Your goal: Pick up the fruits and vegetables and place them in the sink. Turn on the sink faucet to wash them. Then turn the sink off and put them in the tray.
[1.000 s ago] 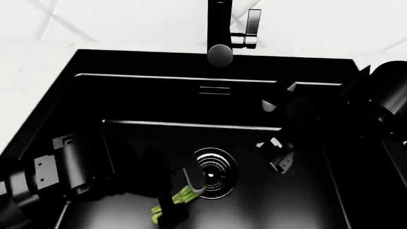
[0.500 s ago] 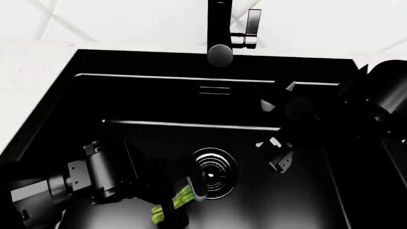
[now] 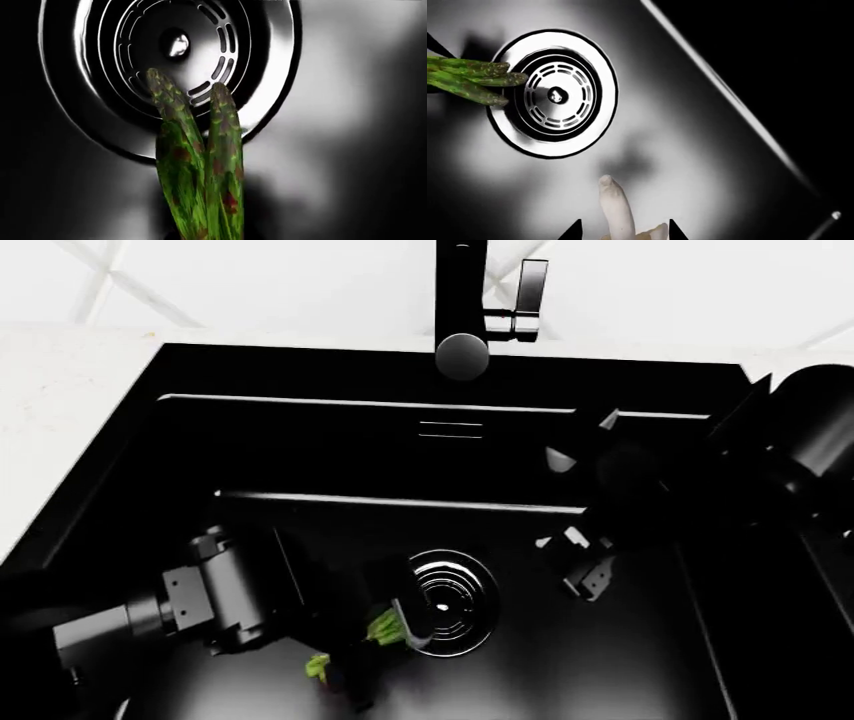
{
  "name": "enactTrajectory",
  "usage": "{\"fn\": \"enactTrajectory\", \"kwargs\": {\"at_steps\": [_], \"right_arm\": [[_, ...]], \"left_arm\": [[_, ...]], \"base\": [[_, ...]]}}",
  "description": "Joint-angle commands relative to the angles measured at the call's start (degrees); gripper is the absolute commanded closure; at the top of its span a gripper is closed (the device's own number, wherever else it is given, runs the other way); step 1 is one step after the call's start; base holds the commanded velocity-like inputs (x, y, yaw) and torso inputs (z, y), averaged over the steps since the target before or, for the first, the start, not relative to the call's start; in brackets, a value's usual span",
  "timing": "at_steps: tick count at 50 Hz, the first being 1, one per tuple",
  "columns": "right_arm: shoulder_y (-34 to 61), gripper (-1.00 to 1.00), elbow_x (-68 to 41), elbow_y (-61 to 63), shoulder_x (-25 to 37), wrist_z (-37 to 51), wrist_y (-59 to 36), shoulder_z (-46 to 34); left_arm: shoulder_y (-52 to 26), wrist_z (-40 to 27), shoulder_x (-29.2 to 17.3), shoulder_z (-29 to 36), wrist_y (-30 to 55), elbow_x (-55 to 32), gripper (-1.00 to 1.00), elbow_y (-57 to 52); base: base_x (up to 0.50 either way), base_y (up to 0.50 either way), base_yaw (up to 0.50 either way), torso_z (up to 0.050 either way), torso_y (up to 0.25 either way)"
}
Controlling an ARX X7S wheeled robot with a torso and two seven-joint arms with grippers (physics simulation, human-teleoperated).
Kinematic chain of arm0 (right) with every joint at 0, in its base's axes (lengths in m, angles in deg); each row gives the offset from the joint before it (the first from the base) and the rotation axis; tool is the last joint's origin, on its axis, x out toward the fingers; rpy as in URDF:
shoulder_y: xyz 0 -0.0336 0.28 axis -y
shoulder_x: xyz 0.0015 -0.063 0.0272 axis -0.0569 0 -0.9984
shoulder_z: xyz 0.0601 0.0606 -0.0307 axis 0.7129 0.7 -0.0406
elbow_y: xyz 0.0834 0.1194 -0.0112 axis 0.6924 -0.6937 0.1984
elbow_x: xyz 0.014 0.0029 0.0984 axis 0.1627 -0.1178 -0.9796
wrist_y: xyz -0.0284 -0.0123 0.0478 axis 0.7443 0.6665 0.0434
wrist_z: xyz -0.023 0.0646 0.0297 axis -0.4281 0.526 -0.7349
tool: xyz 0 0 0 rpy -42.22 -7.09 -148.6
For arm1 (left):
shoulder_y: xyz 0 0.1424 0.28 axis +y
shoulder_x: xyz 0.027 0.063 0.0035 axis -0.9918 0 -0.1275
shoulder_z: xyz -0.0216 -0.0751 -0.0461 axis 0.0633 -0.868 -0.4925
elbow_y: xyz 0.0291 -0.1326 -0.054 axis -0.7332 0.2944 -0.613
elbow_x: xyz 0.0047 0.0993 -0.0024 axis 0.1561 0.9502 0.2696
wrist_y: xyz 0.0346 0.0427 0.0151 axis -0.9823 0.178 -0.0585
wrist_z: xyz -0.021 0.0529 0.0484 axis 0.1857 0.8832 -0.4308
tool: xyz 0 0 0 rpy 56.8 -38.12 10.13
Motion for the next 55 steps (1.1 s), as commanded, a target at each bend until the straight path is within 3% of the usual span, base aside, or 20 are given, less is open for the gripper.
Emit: {"fn": "enactTrajectory", "kwargs": {"at_steps": [1, 8, 36, 55], "right_arm": [[0.68, 1.00, -0.75, 1.02, 0.65, 0.65, -0.45, 0.50], [1.18, 1.00, -1.07, 1.36, 1.14, 0.98, -0.51, 0.82], [7.04, 1.00, -6.64, 5.47, 7.46, 9.81, -3.90, 7.33], [9.31, 1.00, -13.56, 9.95, 11.82, 17.72, -5.64, 12.10]], "left_arm": [[2.03, -2.62, -1.41, 0.27, 1.32, -2.46, 1.00, -3.76], [0.48, -5.41, -4.35, -1.66, 2.30, -4.16, 1.00, -9.18], [-10.75, -22.94, -28.90, -19.67, 2.75, -18.22, 1.00, -35.83], [-14.03, -27.08, -33.33, -23.57, 3.27, -22.42, 1.00, -41.14]], "base": [[0.00, 0.00, 0.00, 0.000, -0.010], [0.00, 0.00, 0.00, 0.000, 0.000], [0.00, 0.00, 0.00, 0.000, 0.000], [0.00, 0.00, 0.00, 0.000, 0.000]]}}
